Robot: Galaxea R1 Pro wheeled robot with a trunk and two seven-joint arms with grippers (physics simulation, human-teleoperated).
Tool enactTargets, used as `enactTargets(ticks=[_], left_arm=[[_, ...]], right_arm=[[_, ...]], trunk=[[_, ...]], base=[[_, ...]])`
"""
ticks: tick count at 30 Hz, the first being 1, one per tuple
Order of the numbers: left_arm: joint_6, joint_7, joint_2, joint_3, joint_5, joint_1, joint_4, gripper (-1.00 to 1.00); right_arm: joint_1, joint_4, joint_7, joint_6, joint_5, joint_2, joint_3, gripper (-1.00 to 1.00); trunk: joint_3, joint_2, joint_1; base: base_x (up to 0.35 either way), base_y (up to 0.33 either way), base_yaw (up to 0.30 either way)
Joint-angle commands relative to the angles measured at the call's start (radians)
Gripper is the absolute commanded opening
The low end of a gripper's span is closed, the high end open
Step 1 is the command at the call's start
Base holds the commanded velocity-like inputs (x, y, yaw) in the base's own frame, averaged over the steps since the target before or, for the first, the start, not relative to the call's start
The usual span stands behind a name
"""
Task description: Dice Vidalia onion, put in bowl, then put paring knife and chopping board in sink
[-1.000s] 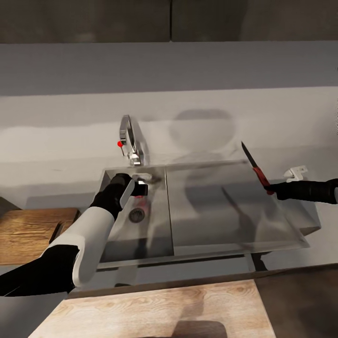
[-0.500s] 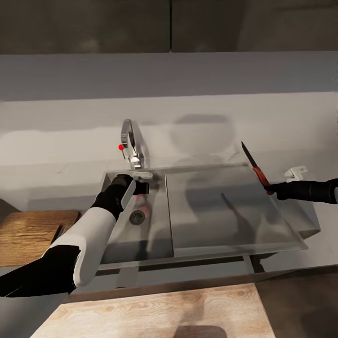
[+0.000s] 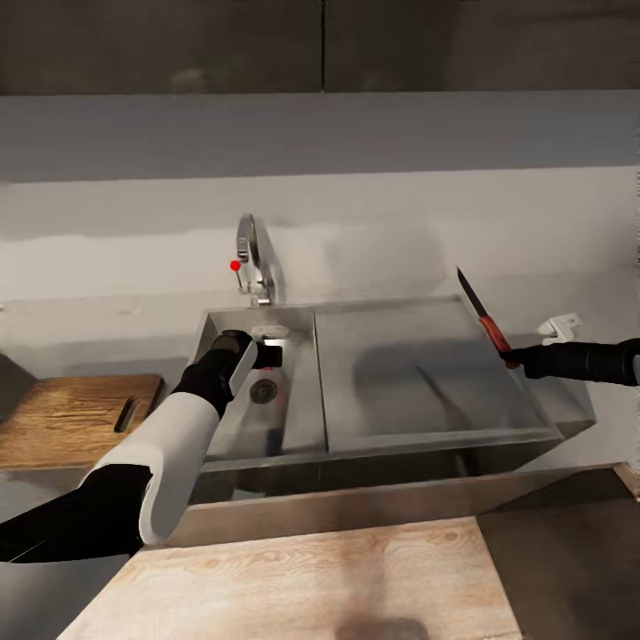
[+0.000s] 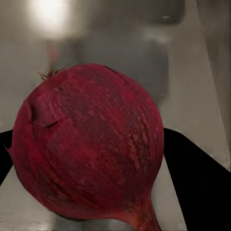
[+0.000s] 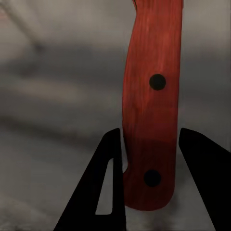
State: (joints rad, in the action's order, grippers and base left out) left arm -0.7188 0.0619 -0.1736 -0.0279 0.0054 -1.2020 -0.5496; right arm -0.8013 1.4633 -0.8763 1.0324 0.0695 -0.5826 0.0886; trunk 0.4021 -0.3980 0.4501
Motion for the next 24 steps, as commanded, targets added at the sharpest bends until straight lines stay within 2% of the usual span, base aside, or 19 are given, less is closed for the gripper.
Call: enactTargets(ticks=[1, 7, 15, 24], left_arm=[[-0.005, 0.004, -0.001, -0.003, 0.001, -0.001, -0.001, -1.00], [-0.004, 0.004, -0.001, -0.001, 0.001, -0.001, -0.005, -1.00], [-0.005, 0.004, -0.001, -0.001, 0.001, -0.001, -0.006, -1.00], [-0.005, 0.004, -0.001, -0.001, 0.001, -0.001, -0.006, -1.00]], right_arm=[[-0.001, 0.000, 0.002, 0.008, 0.007, 0.000, 0.000, -1.00], [-0.001, 0.000, 0.002, 0.008, 0.007, 0.000, 0.000, -1.00], [-0.001, 0.000, 0.002, 0.008, 0.007, 0.000, 0.000, -1.00], [-0.001, 0.000, 0.002, 0.008, 0.007, 0.000, 0.000, -1.00]], trunk=[[0.002, -0.002, 0.000], [0.002, -0.002, 0.000], [0.001, -0.002, 0.000], [-0.010, -0.002, 0.000]], base=[[-0.337, 0.000, 0.000], [-0.250, 0.000, 0.000], [-0.027, 0.000, -0.007], [-0.009, 0.000, -0.137]])
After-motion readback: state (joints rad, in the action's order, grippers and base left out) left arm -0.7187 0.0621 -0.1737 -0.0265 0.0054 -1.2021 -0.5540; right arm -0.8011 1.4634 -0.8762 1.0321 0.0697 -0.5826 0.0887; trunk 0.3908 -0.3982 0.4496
